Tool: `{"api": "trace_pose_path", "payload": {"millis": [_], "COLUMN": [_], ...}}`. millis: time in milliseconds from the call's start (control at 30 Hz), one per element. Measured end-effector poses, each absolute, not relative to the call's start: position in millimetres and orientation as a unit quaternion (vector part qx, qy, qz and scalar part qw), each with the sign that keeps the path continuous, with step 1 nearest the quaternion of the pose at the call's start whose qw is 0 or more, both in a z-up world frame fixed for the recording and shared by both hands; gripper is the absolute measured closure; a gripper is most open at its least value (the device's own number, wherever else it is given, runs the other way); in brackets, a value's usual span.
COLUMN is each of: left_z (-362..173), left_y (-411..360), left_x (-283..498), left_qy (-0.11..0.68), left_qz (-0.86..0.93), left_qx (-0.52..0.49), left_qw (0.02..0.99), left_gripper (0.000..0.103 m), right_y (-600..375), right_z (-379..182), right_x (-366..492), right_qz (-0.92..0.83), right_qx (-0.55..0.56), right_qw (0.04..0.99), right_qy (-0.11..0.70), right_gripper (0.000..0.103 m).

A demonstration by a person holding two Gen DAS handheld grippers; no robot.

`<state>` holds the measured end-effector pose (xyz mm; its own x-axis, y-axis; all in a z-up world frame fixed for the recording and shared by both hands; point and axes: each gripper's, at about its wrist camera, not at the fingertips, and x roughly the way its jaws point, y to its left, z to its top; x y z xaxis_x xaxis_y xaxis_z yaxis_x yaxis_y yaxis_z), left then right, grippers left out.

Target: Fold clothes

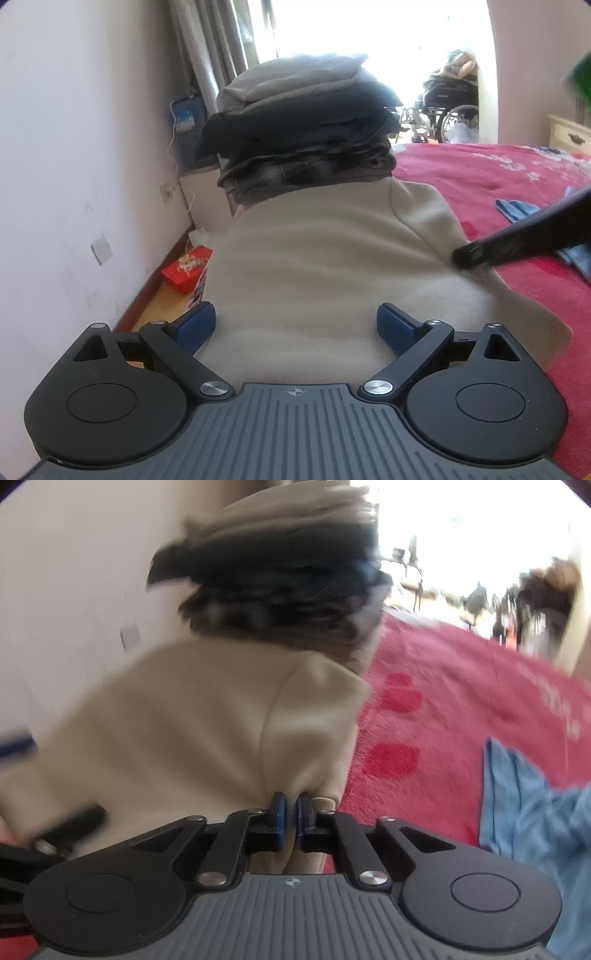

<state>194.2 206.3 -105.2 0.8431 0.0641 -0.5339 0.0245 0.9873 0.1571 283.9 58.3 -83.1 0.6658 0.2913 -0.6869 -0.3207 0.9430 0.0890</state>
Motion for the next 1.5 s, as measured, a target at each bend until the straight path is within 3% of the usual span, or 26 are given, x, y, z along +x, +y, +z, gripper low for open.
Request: {"api": "trace_pose_path", "payload": {"millis": [233, 400, 433, 700, 833, 1000, 1333, 1500], "left_z": [-104.2, -104.9, -105.4, -102.6, -102.4, -101.4, -98.1, -98.6], "left_y": [206.0, 204.1, 201.9, 206.9, 205.5, 206.5, 211.9, 210.6], "left_x": [195.8, 194.2, 192.8, 195.0, 193.9, 193.9, 196.2, 195.0], "left_qy": [0.285, 0.282, 0.280, 0.286, 0.284, 0.286, 0.283, 0.281], "left_qz": [0.011, 0.007, 0.006, 0.003, 0.002, 0.001, -0.002, -0.002], "left_qx": [0.076, 0.086, 0.092, 0.083, 0.089, 0.086, 0.077, 0.082], "left_qw": [0.955, 0.955, 0.956, 0.955, 0.955, 0.954, 0.956, 0.956], "left_gripper": [0.008, 0.008, 0.008, 0.009, 0.010, 0.010, 0.010, 0.010], "right_y": [39.0, 66.5, 64.0, -7.0, -21.9, -46.5, -3.5, -1.5], "right_z": [-47.9, -97.6, -101.1, -67.9, -86.0, -111.4, -123.6, -108.4], "right_x": [235.2, 239.9, 242.7, 215.4, 194.4, 188.4, 195.4, 188.1], "right_qz": [0.237, 0.236, 0.224, 0.131, 0.138, 0.140, 0.194, 0.204], "right_qx": [-0.016, -0.092, -0.083, 0.091, 0.152, 0.334, 0.309, 0.264], "right_qw": [0.909, 0.889, 0.894, 0.917, 0.896, 0.845, 0.838, 0.870], "right_qy": [0.342, 0.381, 0.380, 0.366, 0.393, 0.393, 0.406, 0.363], "right_gripper": [0.088, 0.091, 0.087, 0.084, 0.084, 0.084, 0.084, 0.091]}}
